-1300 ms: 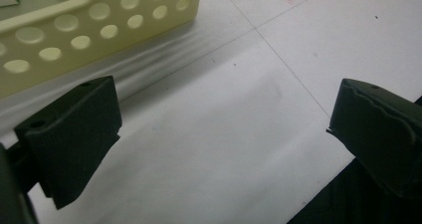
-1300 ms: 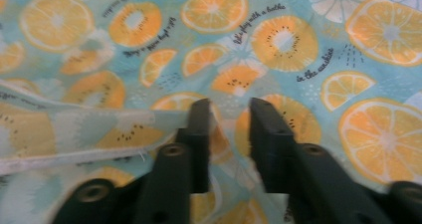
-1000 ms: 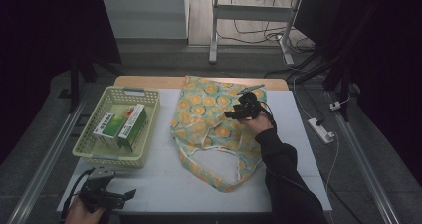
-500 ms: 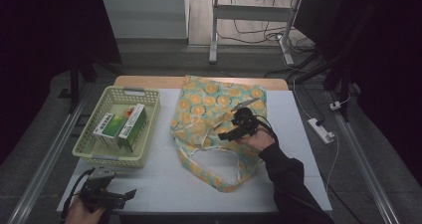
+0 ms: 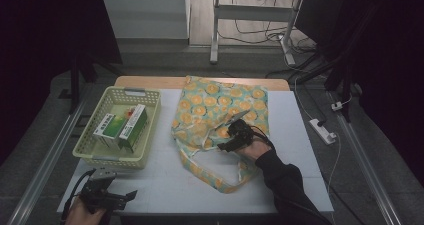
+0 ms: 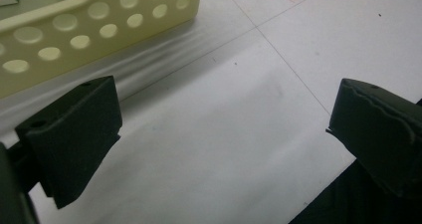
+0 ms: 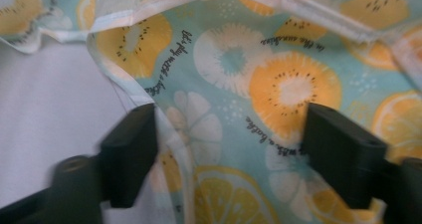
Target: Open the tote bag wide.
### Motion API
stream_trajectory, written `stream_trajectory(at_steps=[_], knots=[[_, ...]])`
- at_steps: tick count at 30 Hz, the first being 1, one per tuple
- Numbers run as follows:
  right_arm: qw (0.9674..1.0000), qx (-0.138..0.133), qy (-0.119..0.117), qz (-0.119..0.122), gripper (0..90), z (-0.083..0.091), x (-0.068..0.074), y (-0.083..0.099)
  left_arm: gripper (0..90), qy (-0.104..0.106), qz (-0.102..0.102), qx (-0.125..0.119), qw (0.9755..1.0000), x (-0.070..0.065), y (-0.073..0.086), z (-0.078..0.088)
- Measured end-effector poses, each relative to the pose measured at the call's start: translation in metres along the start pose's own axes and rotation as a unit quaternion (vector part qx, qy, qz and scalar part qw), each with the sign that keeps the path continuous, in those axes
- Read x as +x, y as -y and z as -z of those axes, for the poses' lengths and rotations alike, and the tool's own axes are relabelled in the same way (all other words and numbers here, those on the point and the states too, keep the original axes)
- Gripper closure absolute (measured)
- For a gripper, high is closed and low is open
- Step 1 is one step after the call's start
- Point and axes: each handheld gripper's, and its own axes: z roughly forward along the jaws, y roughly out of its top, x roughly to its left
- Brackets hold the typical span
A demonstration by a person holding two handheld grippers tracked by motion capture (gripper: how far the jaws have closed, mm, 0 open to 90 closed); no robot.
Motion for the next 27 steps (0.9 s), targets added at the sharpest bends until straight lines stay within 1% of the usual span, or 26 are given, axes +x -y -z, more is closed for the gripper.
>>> stream_trajectory(at_steps=[2, 3, 4, 5, 6, 8, 10, 11, 12, 13, 15, 16, 18, 19, 21, 22, 23, 27], knots=[[0.9998, -0.002, 0.008, 0.015, 36.6, 0.0, 0.002, 0.0, 0.3, -0.001, 0.0, 0.0, 1.0, 0.0, 0.0, 0.0], [0.9994, -0.009, 0.012, 0.031, 47.6, 0.0, 0.005, 0.001, 0.4, -0.001, 0.0, 0.0, 1.0, 0.0, 0.0, 0.0], [0.9993, -0.01, 0.011, 0.034, 51.8, 0.001, 0.005, 0.002, 0.4, -0.001, 0.0, 0.0, 1.0, 0.0, 0.0, 0.0], [0.9993, -0.01, 0.011, 0.034, 51.8, 0.001, 0.005, 0.002, 0.4, -0.001, 0.0, 0.0, 1.0, 0.0, 0.0, 0.0], [0.999, -0.012, 0.008, 0.041, 63.0, 0.001, 0.007, 0.002, 0.4, -0.002, -0.001, 0.0, 1.0, 0.0, 0.0, 0.0], [0.9987, -0.011, 0.005, 0.049, 74.2, 0.002, 0.009, 0.001, 0.4, -0.002, 0.0, 0.0, 1.0, 0.0, 0.0, 0.0], [0.999, -0.009, 0.001, 0.045, 83.5, 0.002, 0.01, 0.001, 0.4, -0.002, 0.0, 0.001, 1.0, 0.0, 0.0, 0.0], [0.999, -0.008, 0.0, 0.043, 86.3, 0.002, 0.009, 0.001, 0.4, -0.002, 0.0, 0.001, 1.0, 0.0, 0.0, 0.0], [0.9992, -0.007, -0.001, 0.041, 88.4, 0.003, 0.009, 0.001, 0.4, -0.002, 0.0, 0.001, 1.0, 0.0, 0.0, 0.0], [0.9992, -0.007, -0.001, 0.041, 88.4, 0.003, 0.009, 0.001, 0.4, -0.002, 0.0, 0.001, 1.0, 0.0, 0.0, 0.0], [0.9994, -0.011, -0.005, 0.033, 90.0, 0.004, 0.007, 0.0, 0.4, -0.002, 0.0, 0.001, 1.0, 0.0, 0.0, 0.0], [0.9994, -0.02, -0.008, 0.027, 90.0, 0.006, 0.006, 0.0, 0.4, -0.002, 0.0, 0.001, 1.0, 0.0, 0.0, 0.0], [0.9994, -0.023, -0.008, 0.026, 90.0, 0.008, 0.006, 0.0, 0.4, -0.002, 0.0, 0.002, 1.0, 0.0, 0.0, 0.0], [0.999, -0.038, -0.01, 0.021, 90.0, 0.013, 0.005, -0.001, 0.4, -0.002, 0.0, 0.002, 1.0, 0.0, 0.0, 0.0], [0.9989, -0.042, -0.012, 0.019, 90.0, 0.015, 0.005, -0.001, 0.4, -0.002, 0.0, 0.002, 1.0, 0.0, 0.0, 0.0], [0.9981, -0.057, -0.016, 0.015, 90.0, 0.02, 0.004, -0.002, 0.5, -0.002, 0.0, 0.001, 1.0, 0.0, 0.0, 0.0], [0.9981, -0.057, -0.016, 0.015, 90.0, 0.02, 0.004, -0.002, 0.5, -0.002, 0.0, 0.001, 1.0, 0.0, 0.0, 0.0], [0.9972, -0.072, -0.019, 0.002, 90.0, 0.027, 0.003, -0.003, 0.5, -0.002, 0.0, 0.001, 1.0, 0.0, 0.0, 0.0]])
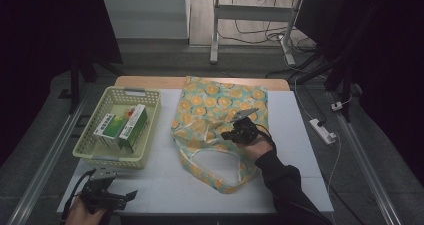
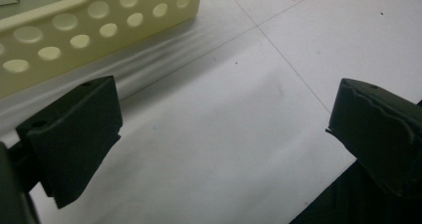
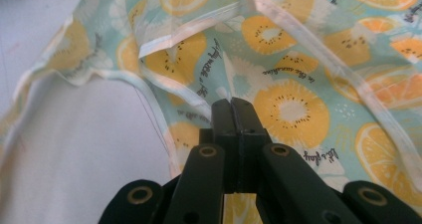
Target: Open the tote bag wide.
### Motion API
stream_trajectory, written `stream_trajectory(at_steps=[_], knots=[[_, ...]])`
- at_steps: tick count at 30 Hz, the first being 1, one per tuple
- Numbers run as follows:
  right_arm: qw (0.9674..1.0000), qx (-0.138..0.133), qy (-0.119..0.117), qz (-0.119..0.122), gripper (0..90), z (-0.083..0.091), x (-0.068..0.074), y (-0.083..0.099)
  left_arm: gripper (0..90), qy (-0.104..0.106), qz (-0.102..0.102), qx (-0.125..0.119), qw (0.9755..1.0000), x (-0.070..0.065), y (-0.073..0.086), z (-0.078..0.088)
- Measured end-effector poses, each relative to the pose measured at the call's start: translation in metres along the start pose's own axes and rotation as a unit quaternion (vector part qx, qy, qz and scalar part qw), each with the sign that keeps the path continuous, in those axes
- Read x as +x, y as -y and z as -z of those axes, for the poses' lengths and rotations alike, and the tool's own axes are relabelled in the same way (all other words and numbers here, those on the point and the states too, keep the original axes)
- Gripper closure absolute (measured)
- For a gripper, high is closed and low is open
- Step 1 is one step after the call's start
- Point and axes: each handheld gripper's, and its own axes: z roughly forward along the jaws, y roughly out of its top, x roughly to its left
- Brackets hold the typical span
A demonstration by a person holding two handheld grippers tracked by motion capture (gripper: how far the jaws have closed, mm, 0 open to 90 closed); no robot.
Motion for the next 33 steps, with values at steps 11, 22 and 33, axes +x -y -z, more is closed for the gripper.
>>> stream_trajectory(at_steps=[11, 22, 33], knots=[[0.9993, -0.032, -0.008, -0.015, 90.0, 0.016, 0.002, -0.011, 0.4, 0.0, 0.0, 0.001, 1.0, 0.0, 0.0, 0.0], [0.9982, -0.057, -0.006, -0.017, 90.0, 0.035, 0.009, -0.026, 0.4, -0.001, 0.0, 0.002, 1.0, 0.0, 0.0, 0.0], [0.9968, -0.079, 0.006, -0.009, 90.0, 0.053, 0.018, -0.038, 0.4, -0.001, 0.001, 0.001, 1.0, 0.0, 0.0, 0.0]])
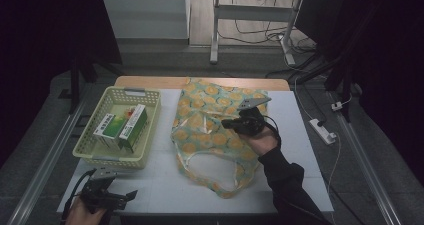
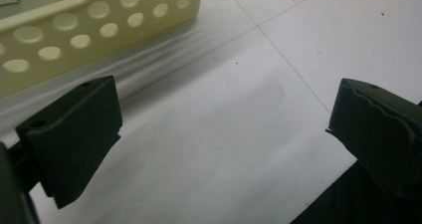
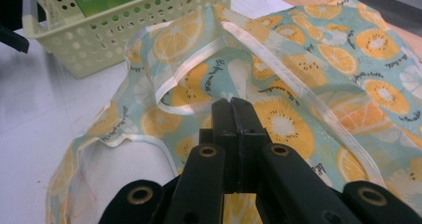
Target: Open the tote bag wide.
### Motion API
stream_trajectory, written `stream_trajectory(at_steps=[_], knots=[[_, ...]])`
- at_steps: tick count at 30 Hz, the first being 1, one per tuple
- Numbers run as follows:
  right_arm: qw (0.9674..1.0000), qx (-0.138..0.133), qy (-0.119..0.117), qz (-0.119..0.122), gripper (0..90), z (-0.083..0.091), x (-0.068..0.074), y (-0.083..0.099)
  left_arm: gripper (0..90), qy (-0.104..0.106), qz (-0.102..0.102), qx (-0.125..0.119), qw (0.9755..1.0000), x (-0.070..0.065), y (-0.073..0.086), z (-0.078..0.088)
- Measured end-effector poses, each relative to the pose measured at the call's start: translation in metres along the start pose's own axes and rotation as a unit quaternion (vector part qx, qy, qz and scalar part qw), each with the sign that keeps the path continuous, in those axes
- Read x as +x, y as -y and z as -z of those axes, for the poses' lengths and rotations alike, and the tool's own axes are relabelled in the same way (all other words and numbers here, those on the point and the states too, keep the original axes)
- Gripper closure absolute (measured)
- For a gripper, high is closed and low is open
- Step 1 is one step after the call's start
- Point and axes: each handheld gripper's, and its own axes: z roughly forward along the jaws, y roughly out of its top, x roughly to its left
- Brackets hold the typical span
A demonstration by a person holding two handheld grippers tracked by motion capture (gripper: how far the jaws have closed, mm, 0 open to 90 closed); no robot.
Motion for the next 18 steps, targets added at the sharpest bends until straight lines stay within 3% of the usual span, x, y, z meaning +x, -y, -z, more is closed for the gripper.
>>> stream_trajectory(at_steps=[18], knots=[[0.9997, -0.019, 0.012, 0.009, 90.0, 0.013, 0.008, -0.009, 0.2, 0.002, 0.003, -0.004, 1.0, 0.001, 0.0, 0.001]])
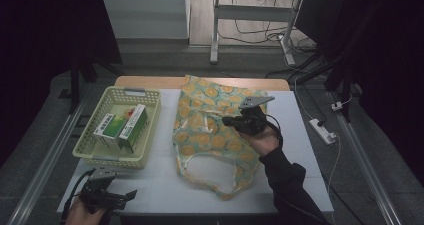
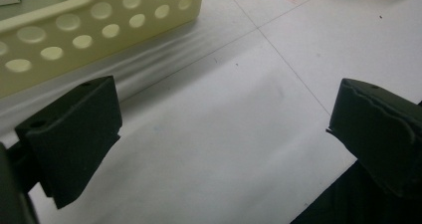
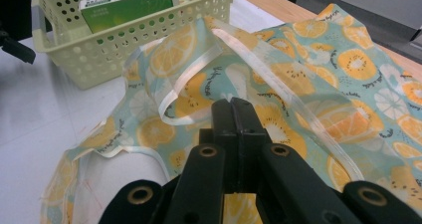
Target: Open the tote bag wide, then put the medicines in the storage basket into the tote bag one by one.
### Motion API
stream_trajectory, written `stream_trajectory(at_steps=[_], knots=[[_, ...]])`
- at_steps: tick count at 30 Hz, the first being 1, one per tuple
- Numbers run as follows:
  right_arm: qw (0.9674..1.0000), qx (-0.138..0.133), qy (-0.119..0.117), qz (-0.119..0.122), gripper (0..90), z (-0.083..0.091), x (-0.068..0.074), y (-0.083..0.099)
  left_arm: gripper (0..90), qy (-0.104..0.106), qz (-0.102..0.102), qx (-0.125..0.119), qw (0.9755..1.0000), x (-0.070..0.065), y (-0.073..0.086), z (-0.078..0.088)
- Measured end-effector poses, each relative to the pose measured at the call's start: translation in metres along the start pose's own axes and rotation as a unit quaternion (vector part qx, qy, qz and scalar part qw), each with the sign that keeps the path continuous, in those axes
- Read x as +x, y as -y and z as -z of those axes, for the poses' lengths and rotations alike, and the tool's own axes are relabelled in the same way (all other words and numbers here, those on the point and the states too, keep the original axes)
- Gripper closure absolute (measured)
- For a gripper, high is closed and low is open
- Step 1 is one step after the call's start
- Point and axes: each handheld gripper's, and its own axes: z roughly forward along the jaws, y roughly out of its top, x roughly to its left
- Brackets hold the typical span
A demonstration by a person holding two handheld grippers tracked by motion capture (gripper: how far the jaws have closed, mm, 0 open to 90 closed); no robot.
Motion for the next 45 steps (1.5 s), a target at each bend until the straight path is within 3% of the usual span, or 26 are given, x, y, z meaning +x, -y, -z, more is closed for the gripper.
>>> stream_trajectory(at_steps=[15, 20, 29, 36, 45], knots=[[1.0, -0.001, -0.001, -0.005, 90.0, 0.001, -0.003, 0.002, 0.0, 0.0, 0.013, -0.006, 0.9999, 0.002, 0.0, 0.001], [1.0, 0.002, -0.002, -0.002, 90.0, 0.0, -0.003, 0.002, 0.0, 0.003, 0.021, -0.015, 0.9997, 0.004, 0.001, 0.003], [1.0, 0.0, -0.003, -0.007, 90.0, 0.0, -0.004, 0.003, 0.0, -0.003, 0.02, -0.04, 0.999, 0.007, 0.0, 0.01], [1.0, 0.002, -0.002, -0.006, 90.0, 0.0, -0.005, 0.004, 0.0, 0.004, 0.012, -0.048, 0.9988, 0.009, -0.003, 0.014], [1.0, 0.003, 0.0, -0.006, 90.0, -0.001, -0.006, 0.005, 0.0, 0.021, 0.018, -0.082, 0.9963, 0.017, -0.007, 0.026]])
